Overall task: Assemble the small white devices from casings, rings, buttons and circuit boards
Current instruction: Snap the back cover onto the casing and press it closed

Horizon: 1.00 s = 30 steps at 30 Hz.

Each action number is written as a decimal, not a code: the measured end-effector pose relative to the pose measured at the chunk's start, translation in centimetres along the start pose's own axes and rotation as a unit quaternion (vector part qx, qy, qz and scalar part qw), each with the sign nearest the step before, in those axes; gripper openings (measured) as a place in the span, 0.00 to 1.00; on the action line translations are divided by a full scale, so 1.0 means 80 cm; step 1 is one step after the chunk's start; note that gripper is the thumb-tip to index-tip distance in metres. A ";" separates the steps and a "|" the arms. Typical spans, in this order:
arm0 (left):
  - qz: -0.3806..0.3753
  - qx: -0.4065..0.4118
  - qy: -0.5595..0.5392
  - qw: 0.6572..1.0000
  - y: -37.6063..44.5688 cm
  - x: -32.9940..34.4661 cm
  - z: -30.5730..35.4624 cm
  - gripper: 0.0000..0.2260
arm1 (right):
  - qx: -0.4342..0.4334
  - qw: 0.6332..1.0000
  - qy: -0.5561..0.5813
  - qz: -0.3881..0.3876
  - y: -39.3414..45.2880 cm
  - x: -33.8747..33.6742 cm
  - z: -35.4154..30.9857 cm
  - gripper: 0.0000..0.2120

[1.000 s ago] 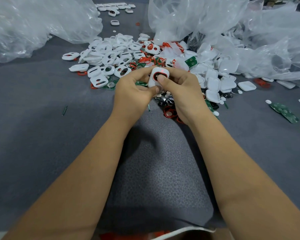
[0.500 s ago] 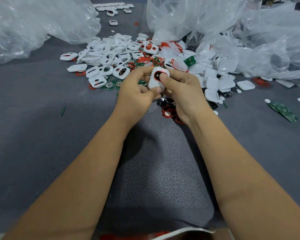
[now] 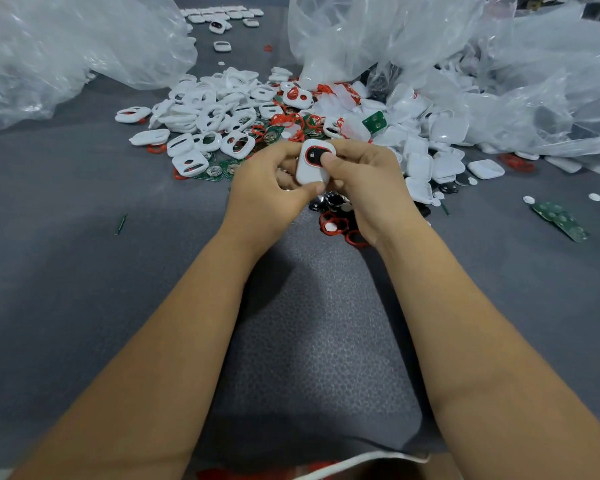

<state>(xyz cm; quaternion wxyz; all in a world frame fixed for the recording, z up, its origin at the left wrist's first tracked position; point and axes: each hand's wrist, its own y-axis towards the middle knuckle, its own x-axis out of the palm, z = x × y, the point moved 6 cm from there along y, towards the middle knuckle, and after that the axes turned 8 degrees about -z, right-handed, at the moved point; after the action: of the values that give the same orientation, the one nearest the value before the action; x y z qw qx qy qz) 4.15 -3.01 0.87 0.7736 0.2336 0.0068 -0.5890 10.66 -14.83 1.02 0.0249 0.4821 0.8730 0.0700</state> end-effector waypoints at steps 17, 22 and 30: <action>-0.015 -0.019 -0.055 0.998 0.000 0.002 -0.003 0.12 | -0.037 0.997 -0.066 0.022 -0.003 0.008 -0.007 0.05; -0.020 -0.021 -0.050 0.998 -0.001 0.001 -0.003 0.12 | -0.049 0.998 -0.038 0.026 -0.006 0.006 -0.007 0.06; -0.007 -0.051 -0.095 0.994 0.003 0.000 -0.011 0.12 | -0.041 0.999 -0.012 -0.013 -0.001 0.008 -0.004 0.11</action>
<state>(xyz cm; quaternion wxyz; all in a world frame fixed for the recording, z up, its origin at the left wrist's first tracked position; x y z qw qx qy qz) 4.59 -2.62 0.20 0.7777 0.1372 -0.0352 -0.6124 10.19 -14.33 1.31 0.0557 0.4701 0.8752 0.0996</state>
